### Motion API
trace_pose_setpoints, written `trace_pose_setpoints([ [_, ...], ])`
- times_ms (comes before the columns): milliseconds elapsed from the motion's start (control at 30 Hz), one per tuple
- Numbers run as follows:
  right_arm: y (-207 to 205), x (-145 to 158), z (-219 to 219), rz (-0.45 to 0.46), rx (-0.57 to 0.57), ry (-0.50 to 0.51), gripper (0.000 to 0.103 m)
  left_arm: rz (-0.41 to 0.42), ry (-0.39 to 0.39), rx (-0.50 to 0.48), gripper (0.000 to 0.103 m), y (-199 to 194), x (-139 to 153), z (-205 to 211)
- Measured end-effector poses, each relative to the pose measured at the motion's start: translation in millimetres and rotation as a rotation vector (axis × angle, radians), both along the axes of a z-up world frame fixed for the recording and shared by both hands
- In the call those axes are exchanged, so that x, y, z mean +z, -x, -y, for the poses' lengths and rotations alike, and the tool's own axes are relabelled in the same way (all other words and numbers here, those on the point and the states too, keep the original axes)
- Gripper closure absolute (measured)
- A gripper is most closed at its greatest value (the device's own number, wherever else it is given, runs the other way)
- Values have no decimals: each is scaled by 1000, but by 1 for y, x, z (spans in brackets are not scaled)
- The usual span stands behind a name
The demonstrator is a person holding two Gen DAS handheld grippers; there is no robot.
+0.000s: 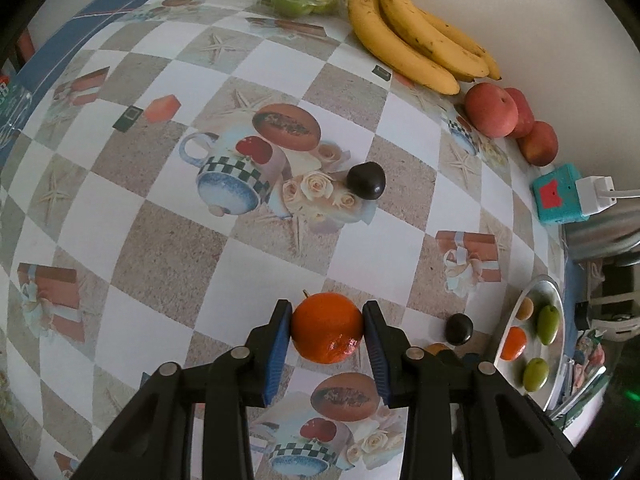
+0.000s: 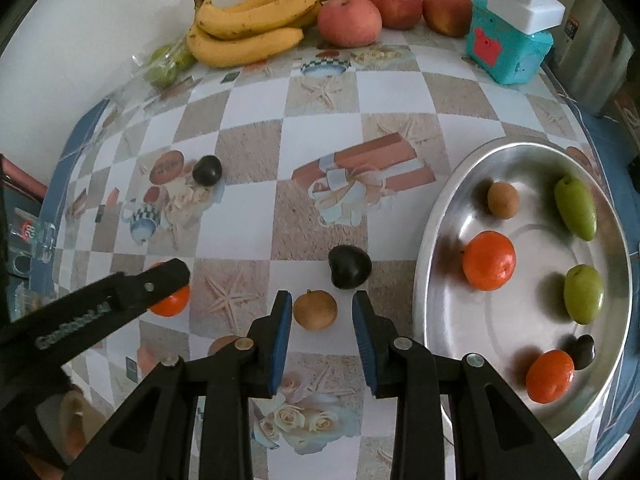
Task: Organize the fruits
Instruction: 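Close the right gripper on the kiwi while the left gripper holds the tangerine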
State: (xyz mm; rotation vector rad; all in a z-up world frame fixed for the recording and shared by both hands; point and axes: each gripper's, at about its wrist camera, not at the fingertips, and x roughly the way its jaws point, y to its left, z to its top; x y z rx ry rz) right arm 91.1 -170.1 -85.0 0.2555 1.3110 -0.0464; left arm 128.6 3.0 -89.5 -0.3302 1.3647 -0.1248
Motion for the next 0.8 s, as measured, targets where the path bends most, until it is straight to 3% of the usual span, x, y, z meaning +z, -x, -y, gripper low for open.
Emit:
trace_pose_setpoints([
  [567, -7, -18, -5, -22, 25, 15, 71, 1, 7, 4, 64, -5, 0, 5],
  [800, -7, -17, -6, -17, 33, 5, 77, 5, 4, 4, 64, -6, 2, 5],
])
